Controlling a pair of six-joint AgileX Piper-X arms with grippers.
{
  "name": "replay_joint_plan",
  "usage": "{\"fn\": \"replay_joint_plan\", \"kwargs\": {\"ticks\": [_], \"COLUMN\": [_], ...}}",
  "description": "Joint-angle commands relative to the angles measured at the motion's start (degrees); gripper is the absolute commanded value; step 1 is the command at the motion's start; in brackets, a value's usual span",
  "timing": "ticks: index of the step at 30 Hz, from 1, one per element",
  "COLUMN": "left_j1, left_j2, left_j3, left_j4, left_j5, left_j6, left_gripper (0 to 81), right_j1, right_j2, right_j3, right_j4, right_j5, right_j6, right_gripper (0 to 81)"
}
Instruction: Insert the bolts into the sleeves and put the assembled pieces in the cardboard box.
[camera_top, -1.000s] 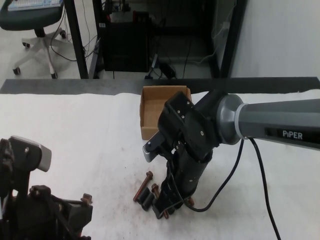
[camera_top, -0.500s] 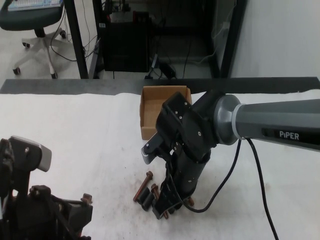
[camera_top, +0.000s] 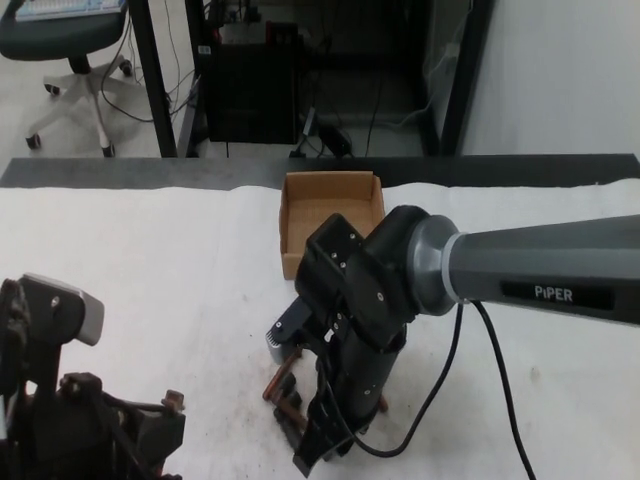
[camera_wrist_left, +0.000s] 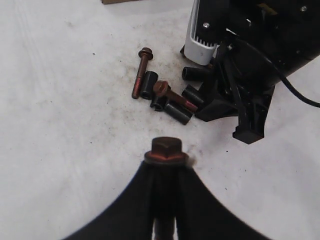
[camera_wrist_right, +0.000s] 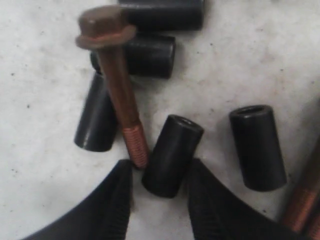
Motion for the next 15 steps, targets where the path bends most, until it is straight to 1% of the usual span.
{"fn": "replay_joint_plan", "kwargs": {"ticks": [1,8,11,15], "left_j1": [0.14,0.14,0.14,0.14], "left_j2": [-0.54,-0.54,-0.54,-0.54], "left_j3": [-0.12,-0.12,-0.12,-0.12], "left_j4": [-0.62,-0.62,-0.62,-0.62], "left_j5": [-0.36,-0.36,-0.36,-0.36], "left_j6": [0.04,0.04,0.04,0.04], "left_gripper": [0.4,0.4,0.4,0.4], "right_j1": [-0.3,-0.35,-0.35,-0.42], "right_j2": [1.93,1.93,1.93,1.93], "right_j3": [1.16,1.16,1.16,1.06], "right_j4": [1.42,1.42,0.98,0.51], "right_j5": [1.58,5.82,7.84,8.03], "right_j6": [-0.12,-0.12,-1.75,-2.23], "right_gripper": [34.7,34.7,34.7,34.7]}}
